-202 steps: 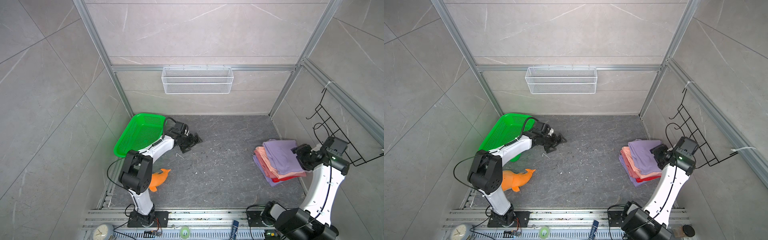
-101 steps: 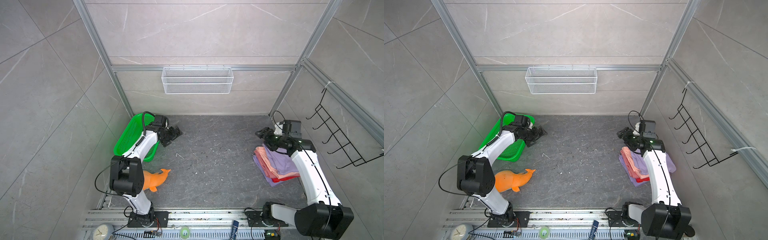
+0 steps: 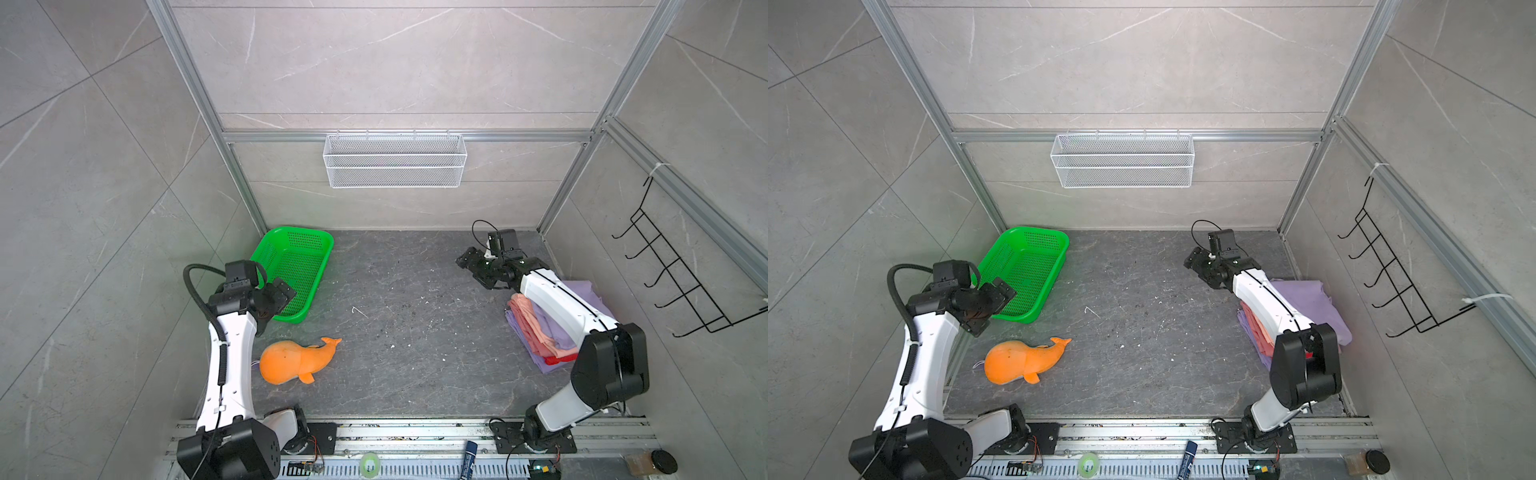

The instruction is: Fold and stack the t-shirts

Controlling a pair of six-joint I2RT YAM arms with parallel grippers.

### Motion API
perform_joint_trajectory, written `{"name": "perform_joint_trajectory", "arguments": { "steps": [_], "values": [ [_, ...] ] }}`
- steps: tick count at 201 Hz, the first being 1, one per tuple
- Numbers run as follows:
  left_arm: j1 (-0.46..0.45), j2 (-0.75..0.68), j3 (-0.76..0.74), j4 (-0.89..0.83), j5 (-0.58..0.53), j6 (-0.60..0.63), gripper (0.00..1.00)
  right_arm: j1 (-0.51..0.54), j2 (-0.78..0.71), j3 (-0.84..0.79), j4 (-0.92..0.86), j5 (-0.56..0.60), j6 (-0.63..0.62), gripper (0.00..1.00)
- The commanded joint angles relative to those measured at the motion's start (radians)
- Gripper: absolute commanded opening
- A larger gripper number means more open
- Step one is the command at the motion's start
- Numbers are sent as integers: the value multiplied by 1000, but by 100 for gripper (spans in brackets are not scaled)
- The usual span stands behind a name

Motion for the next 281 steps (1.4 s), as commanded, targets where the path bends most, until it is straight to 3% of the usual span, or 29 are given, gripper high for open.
{"name": "perform_joint_trajectory", "arguments": {
  "steps": [1,46,84,132,170,225,260,281],
  "values": [
    [33,-11,-83,7,74,-47,100,2,53,85,48,-3,19,83],
    [41,61,-167,211,140,-132,100,3,136,168,53,-22,6,96],
    [42,154,-162,295,162,-139,100,2,150,185,31,0,-11,99],
    [40,196,-155,356,170,-121,100,-5,120,168,-28,105,-58,100],
    [40,237,-109,394,203,-100,100,-37,89,132,-44,122,-58,100],
    [40,352,-50,602,350,-165,100,-74,61,80,-59,129,-56,100],
    [39,340,-12,596,350,-151,100,-80,23,29,-74,156,-64,100],
    [38,296,20,466,311,-82,100,-90,-16,5,-97,216,-90,99]
  ]
}}
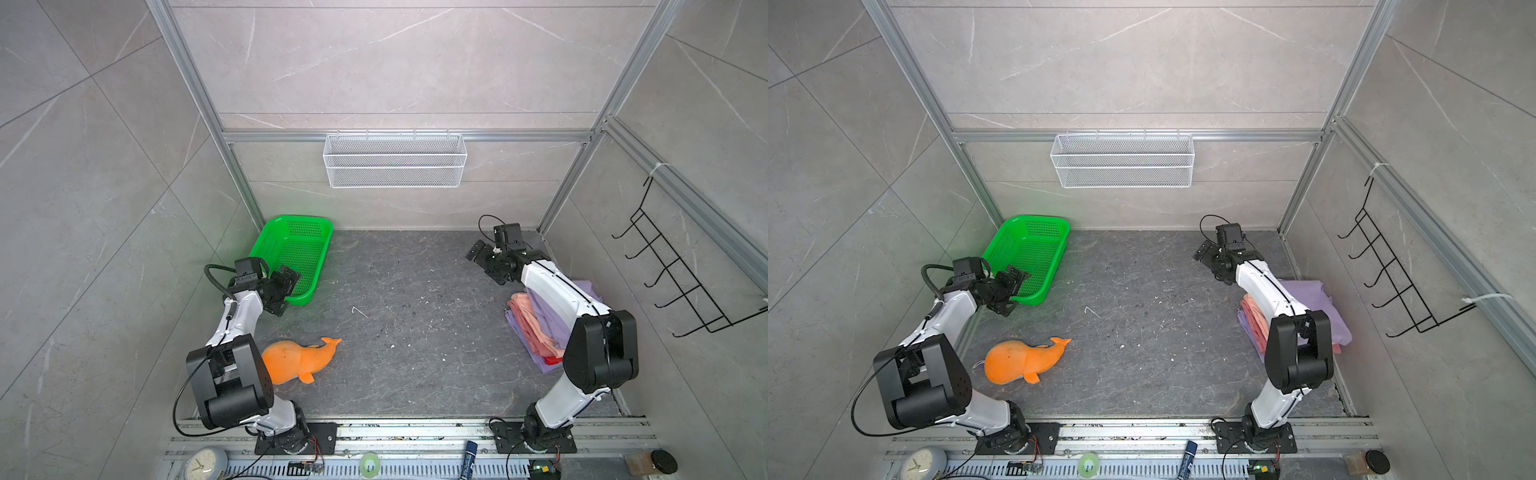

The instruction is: Fold and stack the t-shirts

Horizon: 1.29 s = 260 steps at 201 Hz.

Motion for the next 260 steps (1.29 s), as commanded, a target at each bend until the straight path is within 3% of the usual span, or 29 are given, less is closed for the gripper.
{"name": "perform_joint_trajectory", "arguments": {
  "steps": [1,29,55,66,88,110,129,177,213,260],
  "values": [
    [2,-71,68,-89,0,66,100,-13,-72,-30,-51,86,-43,99],
    [1,-189,66,-233,-89,248,100,-25,-144,-53,-97,271,-107,99],
    [-1,-326,-36,-192,-264,403,100,-33,-228,-96,-121,492,-171,100],
    [-1,-374,-99,-127,-318,451,100,-35,-265,-116,-124,562,-187,100],
    [-2,-435,-227,51,-317,531,100,-37,-346,-161,-131,679,-200,100],
    [-5,-498,-430,421,-289,562,100,-36,-432,-213,-120,761,-205,100],
    [-25,-508,-591,692,-360,585,100,-37,-489,-247,-126,801,-209,100],
    [-60,-358,-713,919,-448,636,100,-37,-610,-317,-135,864,-208,100],
    [-61,-258,-794,1151,-448,618,100,-37,-677,-374,-103,872,-251,100],
    [-64,-135,-760,1234,-376,606,100,-39,-731,-461,-10,823,-311,100]
  ]
}}
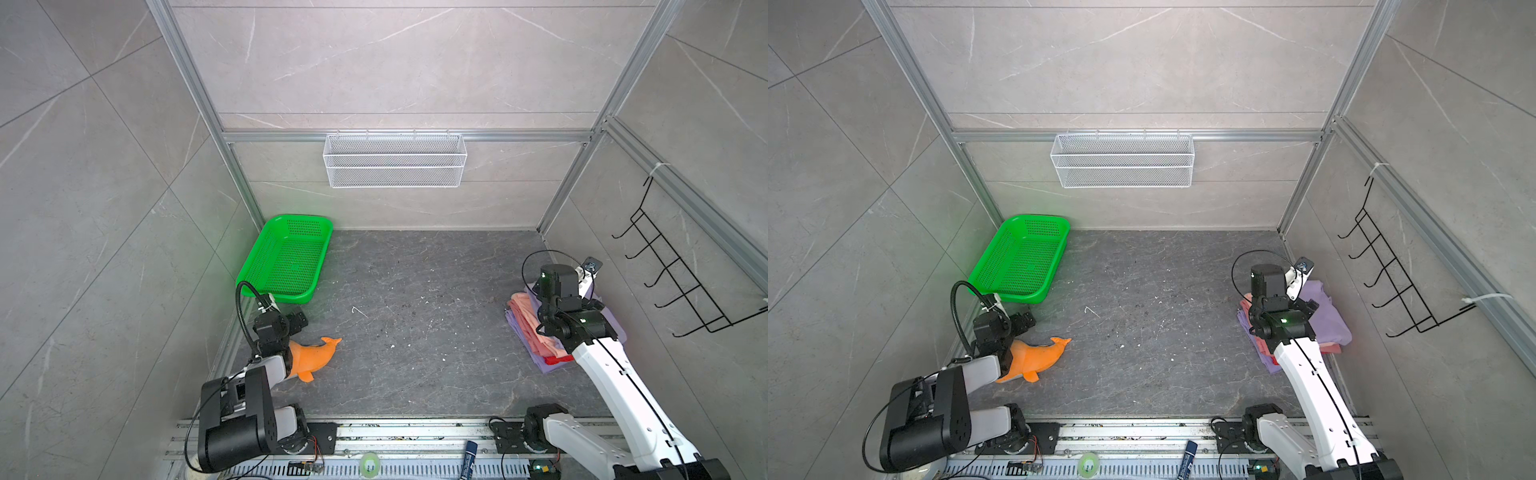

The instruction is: Fold and stack the t-shirts

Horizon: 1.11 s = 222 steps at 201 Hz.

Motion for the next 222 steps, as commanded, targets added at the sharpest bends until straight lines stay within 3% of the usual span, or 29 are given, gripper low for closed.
{"name": "perform_joint_trajectory", "arguments": {
  "steps": [1,56,72,93,119,132,159,172,222],
  "values": [
    [-7,42,31,138,39,12,100,-3,-26,-45,68,-9,-49,100],
    [-72,87,150,-40,-26,58,100,-3,-40,-202,255,-58,-148,100],
    [-121,125,197,-81,-18,124,100,-3,-13,-240,290,-77,-155,100],
    [-204,143,185,-41,-76,189,100,-4,-1,-314,403,-83,-154,100],
    [-205,204,68,249,-175,170,100,-3,51,-404,638,-127,-211,100],
    [-206,174,80,163,-169,155,100,-3,124,-416,720,-167,-231,99],
    [-205,181,80,180,-173,157,100,-3,256,-475,932,-256,-247,97],
    [-205,180,81,175,-172,157,100,3,295,-492,1007,-335,-311,100],
    [-206,180,80,178,-174,157,100,9,449,-579,1346,-357,-371,100]
  ]
}}
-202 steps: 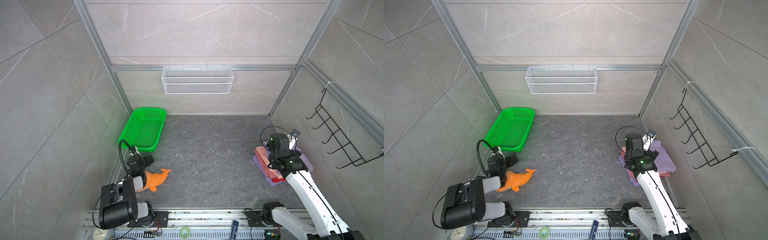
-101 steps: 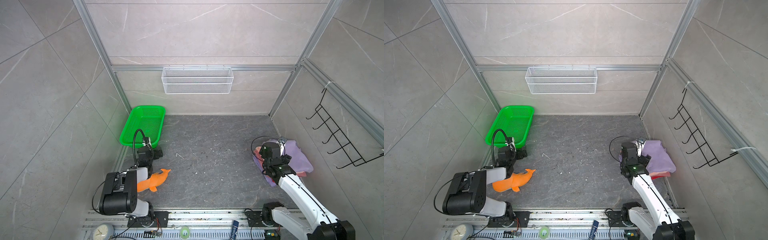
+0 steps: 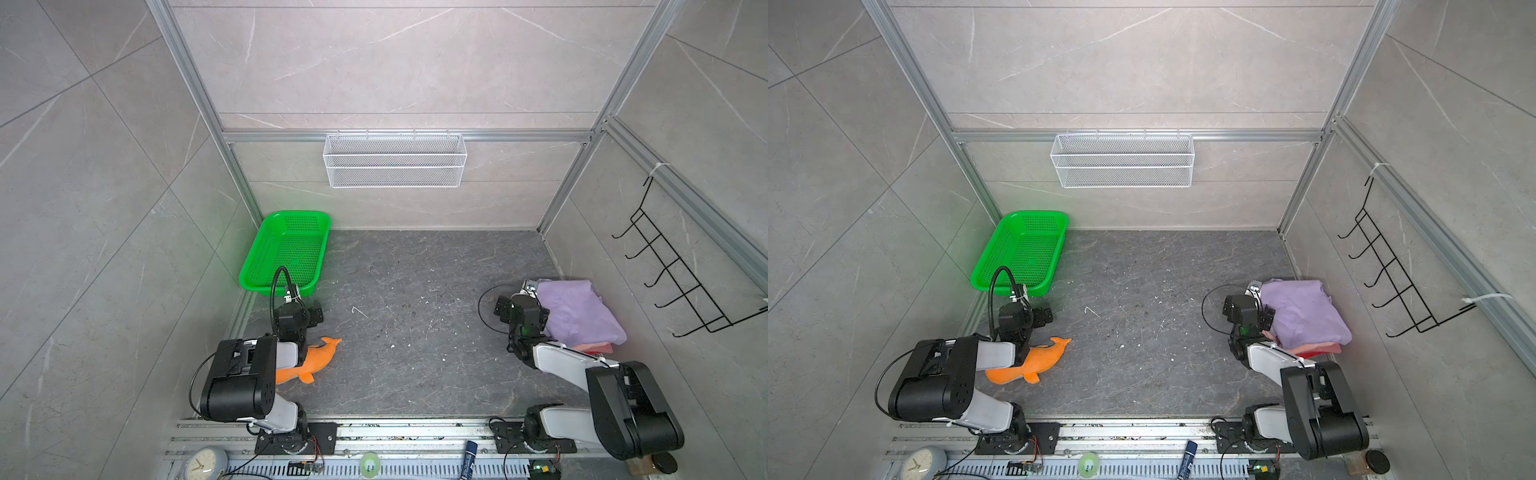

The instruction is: Fold and stack the t-shirts

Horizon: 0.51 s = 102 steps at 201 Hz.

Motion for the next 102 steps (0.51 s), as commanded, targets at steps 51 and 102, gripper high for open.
{"name": "perform_joint_trajectory", "arguments": {
  "steps": [51,102],
  "values": [
    [2,-8,16,61,-16,20,100,4,124,48,182,-211,-115,100],
    [2,-8,18,58,-17,21,100,1,167,-24,353,-258,-130,100]
  ]
}}
